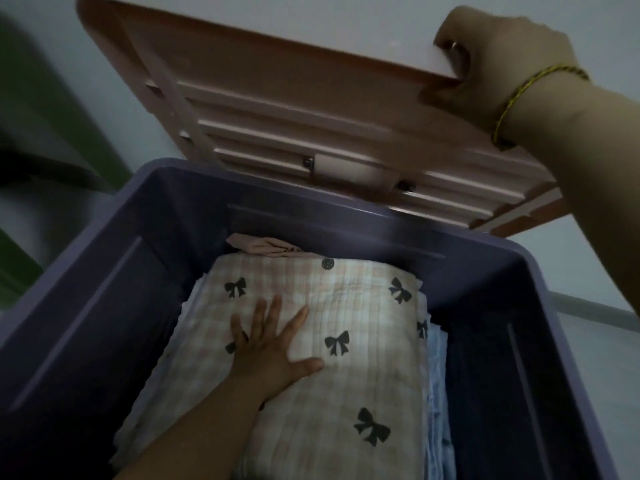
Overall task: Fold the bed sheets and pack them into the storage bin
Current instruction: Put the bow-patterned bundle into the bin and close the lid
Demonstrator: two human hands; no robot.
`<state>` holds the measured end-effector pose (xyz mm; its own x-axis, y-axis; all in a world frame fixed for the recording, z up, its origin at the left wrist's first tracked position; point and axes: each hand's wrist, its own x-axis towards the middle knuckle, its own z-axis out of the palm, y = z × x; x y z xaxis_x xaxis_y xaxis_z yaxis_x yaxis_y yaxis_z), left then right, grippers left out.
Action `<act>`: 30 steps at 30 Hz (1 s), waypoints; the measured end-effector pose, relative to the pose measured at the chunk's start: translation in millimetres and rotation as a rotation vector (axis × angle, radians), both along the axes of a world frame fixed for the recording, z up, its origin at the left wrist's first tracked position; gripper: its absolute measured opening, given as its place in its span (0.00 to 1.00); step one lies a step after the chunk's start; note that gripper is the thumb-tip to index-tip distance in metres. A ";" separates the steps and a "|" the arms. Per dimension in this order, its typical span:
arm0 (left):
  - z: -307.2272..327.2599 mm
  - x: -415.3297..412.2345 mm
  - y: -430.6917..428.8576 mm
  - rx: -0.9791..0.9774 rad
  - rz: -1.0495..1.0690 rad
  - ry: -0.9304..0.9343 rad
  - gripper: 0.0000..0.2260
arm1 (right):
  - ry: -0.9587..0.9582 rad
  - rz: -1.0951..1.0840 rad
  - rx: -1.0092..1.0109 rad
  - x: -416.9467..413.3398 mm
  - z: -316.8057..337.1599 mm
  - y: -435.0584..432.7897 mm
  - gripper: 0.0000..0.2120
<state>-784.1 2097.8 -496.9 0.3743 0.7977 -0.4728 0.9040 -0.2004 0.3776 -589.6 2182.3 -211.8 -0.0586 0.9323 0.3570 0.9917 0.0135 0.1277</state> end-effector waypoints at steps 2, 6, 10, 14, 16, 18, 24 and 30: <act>3.1 -1.0 -1.2 -0.002 0.005 0.007 0.53 | -0.014 -0.009 0.058 -4.4 13.3 -18.2 0.21; 19.0 -4.2 -7.2 -0.013 0.004 0.046 0.37 | -0.061 -0.015 0.137 -20.4 36.1 -53.2 0.21; 57.0 -14.3 -15.0 0.048 -0.063 0.126 0.32 | -0.027 -0.038 0.140 -38.4 52.2 -82.2 0.20; 119.1 -40.8 -53.3 0.486 0.007 -0.120 0.25 | 0.005 -0.004 0.045 -50.4 44.2 -113.9 0.19; 153.7 -53.7 -81.6 0.857 0.057 -0.397 0.21 | 0.018 0.048 0.053 -52.0 34.9 -132.0 0.16; 173.8 -64.0 -103.4 1.171 0.064 -0.571 0.17 | -0.008 0.128 0.151 -52.1 21.4 -146.7 0.10; 218.2 -68.6 -127.9 1.435 0.151 -0.354 0.25 | -0.023 0.312 0.335 -46.9 -32.4 -199.3 0.12; 191.8 -72.3 -131.0 1.132 -0.130 0.031 0.31 | 0.057 0.387 0.194 -53.8 -83.4 -253.1 0.26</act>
<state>-856.4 1966.8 -305.1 0.4857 0.7284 0.4832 0.8575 -0.5044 -0.1016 -643.4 1929.2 -295.2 -0.3654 0.7610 0.5360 0.9239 0.3666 0.1094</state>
